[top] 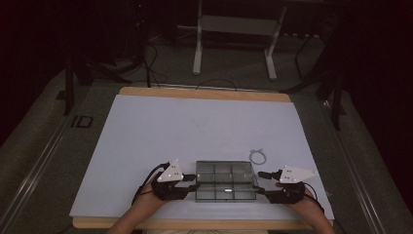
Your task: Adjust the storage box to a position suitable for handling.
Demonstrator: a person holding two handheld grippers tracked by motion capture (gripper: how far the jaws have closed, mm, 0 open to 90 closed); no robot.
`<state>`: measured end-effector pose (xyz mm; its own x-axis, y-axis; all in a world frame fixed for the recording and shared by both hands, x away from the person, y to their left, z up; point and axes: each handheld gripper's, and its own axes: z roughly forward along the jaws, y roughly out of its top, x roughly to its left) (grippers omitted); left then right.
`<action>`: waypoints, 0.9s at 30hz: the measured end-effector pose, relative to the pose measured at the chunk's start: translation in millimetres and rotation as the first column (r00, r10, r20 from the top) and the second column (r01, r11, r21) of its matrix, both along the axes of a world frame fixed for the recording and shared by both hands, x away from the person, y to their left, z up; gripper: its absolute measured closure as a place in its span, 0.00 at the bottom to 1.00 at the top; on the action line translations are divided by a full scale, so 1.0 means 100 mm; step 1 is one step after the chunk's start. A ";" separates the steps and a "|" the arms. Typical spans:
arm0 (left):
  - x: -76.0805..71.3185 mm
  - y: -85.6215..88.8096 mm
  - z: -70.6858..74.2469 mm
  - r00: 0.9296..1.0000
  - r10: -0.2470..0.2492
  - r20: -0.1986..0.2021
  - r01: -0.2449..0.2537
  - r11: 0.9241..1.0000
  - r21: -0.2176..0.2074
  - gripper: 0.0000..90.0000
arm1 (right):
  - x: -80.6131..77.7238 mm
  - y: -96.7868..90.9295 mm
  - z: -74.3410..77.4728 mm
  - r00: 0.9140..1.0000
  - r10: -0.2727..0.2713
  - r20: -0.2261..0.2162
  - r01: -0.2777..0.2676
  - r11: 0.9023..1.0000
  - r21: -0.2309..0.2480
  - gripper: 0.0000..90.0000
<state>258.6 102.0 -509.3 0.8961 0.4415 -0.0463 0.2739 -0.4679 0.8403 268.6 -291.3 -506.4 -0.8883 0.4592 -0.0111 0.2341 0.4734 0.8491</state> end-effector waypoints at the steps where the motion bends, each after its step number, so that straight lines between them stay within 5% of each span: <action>1: 0.00 0.00 0.01 1.000 0.002 0.004 -0.002 1.000 -0.002 0.69 | 0.01 0.01 0.00 1.000 -0.007 0.008 0.007 1.000 0.002 0.50; 10: 0.02 0.01 0.05 1.000 0.019 0.024 -0.019 1.000 -0.018 0.69 | 0.10 0.05 0.04 0.996 -0.015 0.085 0.013 1.000 0.028 0.60; 17: 0.11 0.04 0.06 0.996 0.073 0.044 -0.072 0.997 -0.031 0.66 | 0.17 0.09 0.08 0.992 -0.021 0.121 0.019 1.000 0.023 0.68; 27: 0.24 -0.06 0.14 0.993 0.069 0.101 -0.068 0.998 -0.016 0.67 | 0.24 0.12 0.14 0.989 -0.033 0.147 0.028 0.999 0.034 0.75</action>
